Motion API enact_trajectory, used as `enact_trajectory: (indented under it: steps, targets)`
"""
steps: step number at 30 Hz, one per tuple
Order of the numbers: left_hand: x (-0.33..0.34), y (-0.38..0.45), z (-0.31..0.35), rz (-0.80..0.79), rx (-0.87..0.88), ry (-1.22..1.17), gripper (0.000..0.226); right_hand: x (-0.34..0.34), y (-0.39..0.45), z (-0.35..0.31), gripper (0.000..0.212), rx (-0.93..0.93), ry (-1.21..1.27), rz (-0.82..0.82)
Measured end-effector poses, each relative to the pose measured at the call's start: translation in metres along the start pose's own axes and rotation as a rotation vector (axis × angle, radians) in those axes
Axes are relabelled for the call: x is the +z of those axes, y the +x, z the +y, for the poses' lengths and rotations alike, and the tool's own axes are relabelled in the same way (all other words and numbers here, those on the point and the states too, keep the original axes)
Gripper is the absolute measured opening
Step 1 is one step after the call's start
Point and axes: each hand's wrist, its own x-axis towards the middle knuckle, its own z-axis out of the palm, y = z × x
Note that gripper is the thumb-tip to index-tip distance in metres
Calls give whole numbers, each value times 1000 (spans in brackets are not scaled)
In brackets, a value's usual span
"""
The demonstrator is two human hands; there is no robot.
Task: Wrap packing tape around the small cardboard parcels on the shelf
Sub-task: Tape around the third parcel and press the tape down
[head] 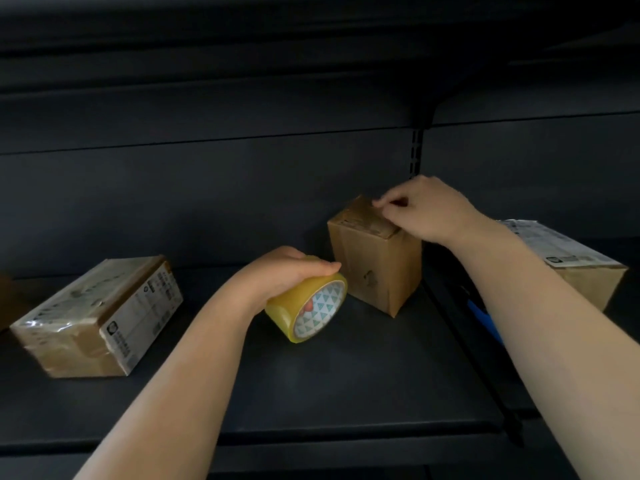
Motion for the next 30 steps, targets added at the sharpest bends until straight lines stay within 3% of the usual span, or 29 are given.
enact_trajectory:
  steps: [3,5,9,13,20,23,26,30]
  targets:
    - [4,0,-2,29,52,-59,39,1,4,-15,62,64,-259,-49]
    - [6,-1,-5,38,108,-81,37,7,5,-17,72,73,-311,-61]
    - [5,-5,-18,-76,211,-221,44,7,3,-8,76,116,-238,-116]
    - [-2,-8,-31,-207,255,-311,38,9,3,-6,73,114,-128,-109]
    - [5,-13,-18,-3,194,-313,23,6,3,-10,76,123,-146,-111]
    - [10,-14,-18,86,141,-287,31,5,5,-8,76,134,-92,-92]
    - [2,-24,-24,57,134,-306,39,3,7,-10,77,157,-52,-101]
    - [-24,-36,-33,-131,254,-533,51,2,8,-11,73,171,-32,-89]
